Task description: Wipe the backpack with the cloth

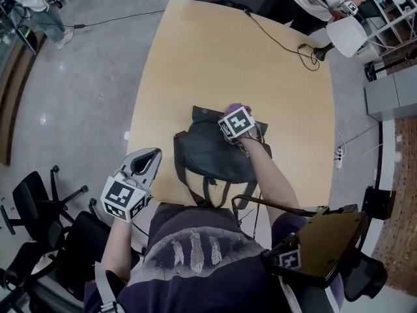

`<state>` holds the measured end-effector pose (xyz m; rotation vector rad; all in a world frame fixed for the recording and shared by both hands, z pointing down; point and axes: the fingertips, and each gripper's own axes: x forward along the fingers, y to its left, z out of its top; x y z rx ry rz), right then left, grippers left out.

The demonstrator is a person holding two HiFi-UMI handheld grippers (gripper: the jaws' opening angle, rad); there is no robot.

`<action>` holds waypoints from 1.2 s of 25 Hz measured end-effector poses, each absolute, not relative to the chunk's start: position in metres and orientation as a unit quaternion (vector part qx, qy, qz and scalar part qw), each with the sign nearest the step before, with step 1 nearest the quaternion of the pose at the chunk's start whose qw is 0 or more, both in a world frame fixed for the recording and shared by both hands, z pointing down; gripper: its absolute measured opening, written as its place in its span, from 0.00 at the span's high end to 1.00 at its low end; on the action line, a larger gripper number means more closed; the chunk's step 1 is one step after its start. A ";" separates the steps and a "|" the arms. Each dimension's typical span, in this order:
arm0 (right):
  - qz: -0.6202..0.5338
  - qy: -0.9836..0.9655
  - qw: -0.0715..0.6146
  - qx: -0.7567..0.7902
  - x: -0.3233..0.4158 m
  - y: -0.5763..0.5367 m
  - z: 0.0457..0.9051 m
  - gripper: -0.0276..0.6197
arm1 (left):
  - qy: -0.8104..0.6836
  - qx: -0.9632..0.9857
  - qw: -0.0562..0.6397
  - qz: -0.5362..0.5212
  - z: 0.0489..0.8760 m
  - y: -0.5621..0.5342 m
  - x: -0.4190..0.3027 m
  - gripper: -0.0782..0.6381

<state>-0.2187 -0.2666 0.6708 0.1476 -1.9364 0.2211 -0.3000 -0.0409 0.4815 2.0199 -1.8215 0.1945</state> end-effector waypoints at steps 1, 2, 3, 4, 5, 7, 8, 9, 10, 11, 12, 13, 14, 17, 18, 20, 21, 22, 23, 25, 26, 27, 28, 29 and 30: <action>0.098 -0.825 0.554 0.052 -0.226 -0.262 0.670 0.87 | -0.655 0.724 0.206 0.070 0.482 -0.040 -0.301 0.88; 0.106 -0.829 0.547 0.040 -0.234 -0.255 0.668 0.87 | -0.656 0.722 0.207 0.071 0.482 -0.038 -0.302 0.88; 0.111 -0.832 0.543 0.027 -0.243 -0.248 0.667 0.87 | -0.657 0.721 0.208 0.071 0.483 -0.036 -0.303 0.88; 0.108 -0.833 0.542 0.015 -0.250 -0.241 0.667 0.87 | -0.658 0.720 0.210 0.071 0.484 -0.035 -0.304 0.88; 0.101 -0.832 0.545 0.005 -0.256 -0.235 0.668 0.87 | -0.659 0.718 0.212 0.071 0.484 -0.033 -0.305 0.88; 0.091 -0.830 0.550 -0.008 -0.266 -0.227 0.671 0.87 | -0.662 0.714 0.216 0.070 0.486 -0.029 -0.307 0.88; 0.091 -0.830 0.550 -0.010 -0.271 -0.224 0.672 0.87 | -0.663 0.713 0.217 0.069 0.486 -0.027 -0.308 0.88; 0.093 -0.830 0.551 -0.011 -0.275 -0.224 0.673 0.87 | -0.664 0.712 0.218 0.069 0.487 -0.025 -0.309 0.88; 0.094 -0.830 0.550 -0.011 -0.278 -0.223 0.673 0.87 | -0.665 0.710 0.220 0.069 0.488 -0.024 -0.310 0.88; 0.099 -0.832 0.546 -0.013 -0.282 -0.221 0.672 0.87 | -0.666 0.709 0.221 0.069 0.489 -0.022 -0.312 0.88; 0.108 -0.835 0.539 -0.017 -0.288 -0.218 0.670 0.87 | -0.667 0.707 0.223 0.069 0.491 -0.020 -0.313 0.88; 0.119 -0.840 0.529 -0.023 -0.294 -0.213 0.668 0.87 | -0.668 0.706 0.225 0.070 0.492 -0.019 -0.313 0.88; 0.128 -0.845 0.519 -0.030 -0.301 -0.208 0.665 0.87 | -0.667 0.706 0.227 0.071 0.493 -0.018 -0.314 0.88; 0.153 -0.858 0.487 -0.055 -0.325 -0.190 0.657 0.87 | -0.667 0.706 0.225 0.072 0.491 -0.019 -0.315 0.88; 0.168 -0.862 0.474 -0.068 -0.333 -0.183 0.653 0.87 | -0.668 0.706 0.224 0.072 0.489 -0.019 -0.316 0.88; 0.199 -0.868 0.445 -0.093 -0.347 -0.170 0.644 0.87 | -0.670 0.705 0.220 0.072 0.486 -0.019 -0.318 0.88; 0.221 -0.871 0.427 -0.104 -0.352 -0.165 0.638 0.87 | -0.671 0.704 0.219 0.071 0.484 -0.019 -0.318 0.88; 0.251 -0.872 0.403 -0.117 -0.355 -0.159 0.627 0.87 | -0.673 0.703 0.218 0.070 0.483 -0.018 -0.320 0.88; 0.292 -0.872 0.370 -0.133 -0.359 -0.154 0.612 0.87 | -0.674 0.702 0.218 0.070 0.483 -0.016 -0.321 0.88; 0.381 -0.861 0.287 -0.177 -0.362 -0.144 0.568 0.87 | -0.677 0.699 0.218 0.072 0.484 -0.013 -0.324 0.88; 0.422 -0.848 0.246 -0.204 -0.360 -0.138 0.542 0.87 | -0.678 0.698 0.219 0.073 0.485 -0.012 -0.325 0.88; 0.459 -0.830 0.211 -0.236 -0.355 -0.132 0.517 0.87 | -0.678 0.698 0.220 0.073 0.486 -0.011 -0.326 0.88; 0.489 -0.809 0.184 -0.269 -0.348 -0.125 0.496 0.87 | -0.677 0.698 0.220 0.073 0.486 -0.012 -0.326 0.88; 0.510 -0.790 0.170 -0.295 -0.341 -0.117 0.482 0.87 | -0.676 0.699 0.221 0.073 0.487 -0.012 -0.325 0.88; 0.518 -0.780 0.174 -0.305 -0.335 -0.112 0.479 0.87 | -0.674 0.701 0.221 0.074 0.488 -0.014 -0.324 0.88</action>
